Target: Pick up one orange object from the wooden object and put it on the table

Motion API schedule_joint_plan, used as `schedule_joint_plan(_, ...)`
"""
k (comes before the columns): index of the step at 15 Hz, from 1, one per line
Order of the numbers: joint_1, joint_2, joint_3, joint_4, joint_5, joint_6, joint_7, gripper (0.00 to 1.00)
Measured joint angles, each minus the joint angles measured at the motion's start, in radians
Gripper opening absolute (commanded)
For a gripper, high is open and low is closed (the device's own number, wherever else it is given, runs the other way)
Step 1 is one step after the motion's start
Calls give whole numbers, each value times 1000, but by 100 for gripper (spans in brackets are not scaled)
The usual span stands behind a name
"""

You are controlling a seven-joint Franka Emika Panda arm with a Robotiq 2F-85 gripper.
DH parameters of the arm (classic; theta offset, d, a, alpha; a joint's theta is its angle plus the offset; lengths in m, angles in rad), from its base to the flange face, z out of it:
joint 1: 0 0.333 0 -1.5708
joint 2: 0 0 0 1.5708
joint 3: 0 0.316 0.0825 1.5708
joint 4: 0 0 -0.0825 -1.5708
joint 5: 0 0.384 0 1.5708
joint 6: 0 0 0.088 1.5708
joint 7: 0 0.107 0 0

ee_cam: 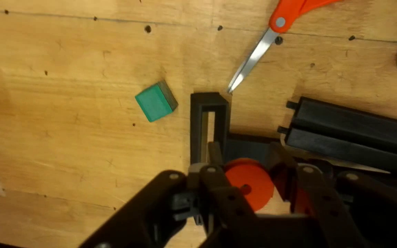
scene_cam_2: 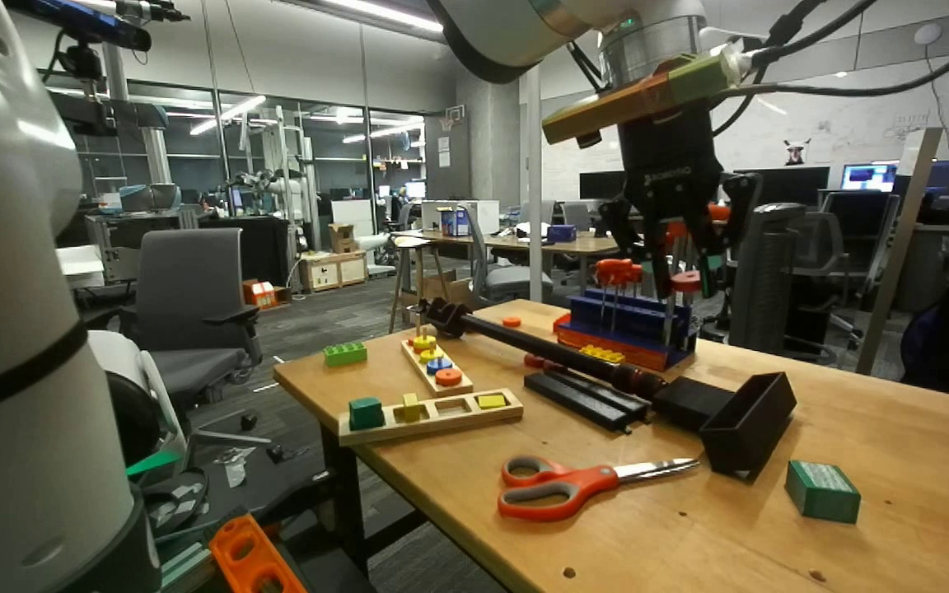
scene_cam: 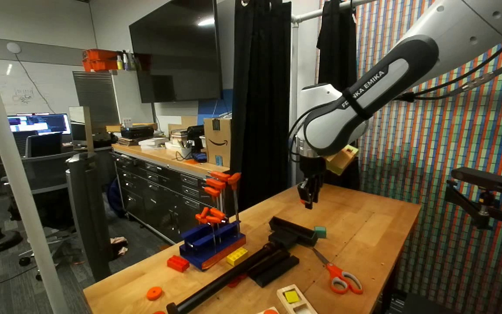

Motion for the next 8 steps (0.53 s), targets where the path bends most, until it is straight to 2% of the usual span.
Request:
schedule_joint_plan(5,-42,-11,-41,-70,17,21,61,17)
schedule_joint_plan(8,-55,-11,-54,-130,33,87,104,17)
